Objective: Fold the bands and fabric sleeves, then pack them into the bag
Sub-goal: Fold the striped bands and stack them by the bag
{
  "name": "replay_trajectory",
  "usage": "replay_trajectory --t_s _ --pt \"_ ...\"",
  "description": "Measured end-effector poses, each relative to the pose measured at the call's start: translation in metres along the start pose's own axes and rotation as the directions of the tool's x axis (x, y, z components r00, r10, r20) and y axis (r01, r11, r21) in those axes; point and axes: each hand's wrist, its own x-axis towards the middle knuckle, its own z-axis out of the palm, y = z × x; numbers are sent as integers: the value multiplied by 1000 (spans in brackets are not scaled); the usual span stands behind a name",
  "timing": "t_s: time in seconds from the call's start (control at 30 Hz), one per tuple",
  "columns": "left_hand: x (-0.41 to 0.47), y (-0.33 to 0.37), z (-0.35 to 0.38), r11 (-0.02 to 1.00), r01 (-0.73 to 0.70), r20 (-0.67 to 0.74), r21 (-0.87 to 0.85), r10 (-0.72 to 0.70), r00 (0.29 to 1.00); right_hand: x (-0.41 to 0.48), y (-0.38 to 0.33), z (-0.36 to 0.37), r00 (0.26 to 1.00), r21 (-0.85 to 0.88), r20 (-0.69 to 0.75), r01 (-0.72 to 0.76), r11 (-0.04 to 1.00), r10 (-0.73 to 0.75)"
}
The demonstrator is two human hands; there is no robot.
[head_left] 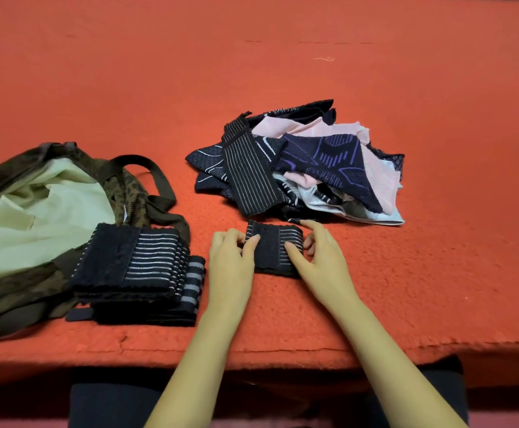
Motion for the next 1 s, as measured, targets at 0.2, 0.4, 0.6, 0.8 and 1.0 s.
replay_trajectory --t_s 0.2,0.4,0.6,0.8,1.0 --pt "-3 2 6 998 11 -55 66 -8 998 2 2 1 999 1 19 28 1000 -28" --pt "-4 6 6 988 -13 -51 157 21 998 -3 -2 -7 997 208 69 23 978 -38" --pt "-6 14 0 997 -77 14 -3 77 997 -3 -3 -10 997 341 74 -2 940 -25" --pt "-3 54 -42 972 -130 103 -196 153 983 8 -30 -25 997 555 75 -45 831 5" --pt "14 48 -128 964 -196 22 -177 203 979 17 -110 -19 966 676 168 32 736 -196"
